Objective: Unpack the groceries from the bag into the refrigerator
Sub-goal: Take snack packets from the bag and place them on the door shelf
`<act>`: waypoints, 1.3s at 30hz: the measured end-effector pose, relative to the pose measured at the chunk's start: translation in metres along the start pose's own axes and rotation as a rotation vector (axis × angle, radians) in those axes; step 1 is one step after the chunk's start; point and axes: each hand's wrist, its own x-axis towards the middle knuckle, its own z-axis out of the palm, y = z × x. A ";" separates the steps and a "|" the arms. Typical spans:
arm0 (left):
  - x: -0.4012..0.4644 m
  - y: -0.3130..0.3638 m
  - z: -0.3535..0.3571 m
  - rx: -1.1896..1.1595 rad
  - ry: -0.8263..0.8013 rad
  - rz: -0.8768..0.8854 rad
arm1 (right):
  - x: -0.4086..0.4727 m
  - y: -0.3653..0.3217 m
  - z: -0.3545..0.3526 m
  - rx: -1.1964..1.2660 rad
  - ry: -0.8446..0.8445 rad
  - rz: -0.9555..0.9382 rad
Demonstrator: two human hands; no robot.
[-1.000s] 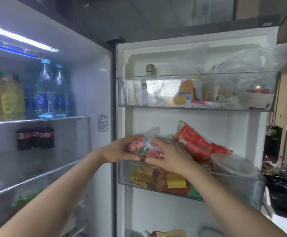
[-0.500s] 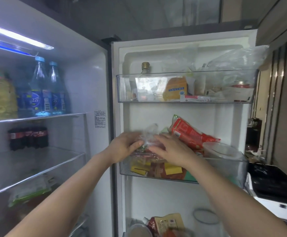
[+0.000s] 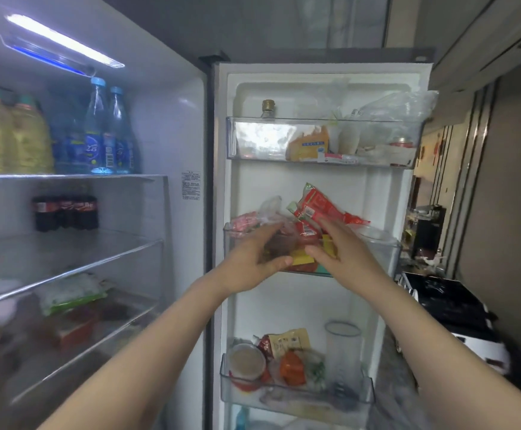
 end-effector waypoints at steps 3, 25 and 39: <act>-0.040 0.024 0.003 0.029 0.044 0.014 | -0.042 -0.020 -0.012 0.019 -0.003 0.000; -0.607 0.212 -0.009 0.210 0.107 -0.851 | -0.450 -0.304 0.050 0.425 -0.548 -0.173; -0.876 0.278 -0.068 0.289 0.291 -1.369 | -0.606 -0.515 0.125 0.632 -0.904 -0.393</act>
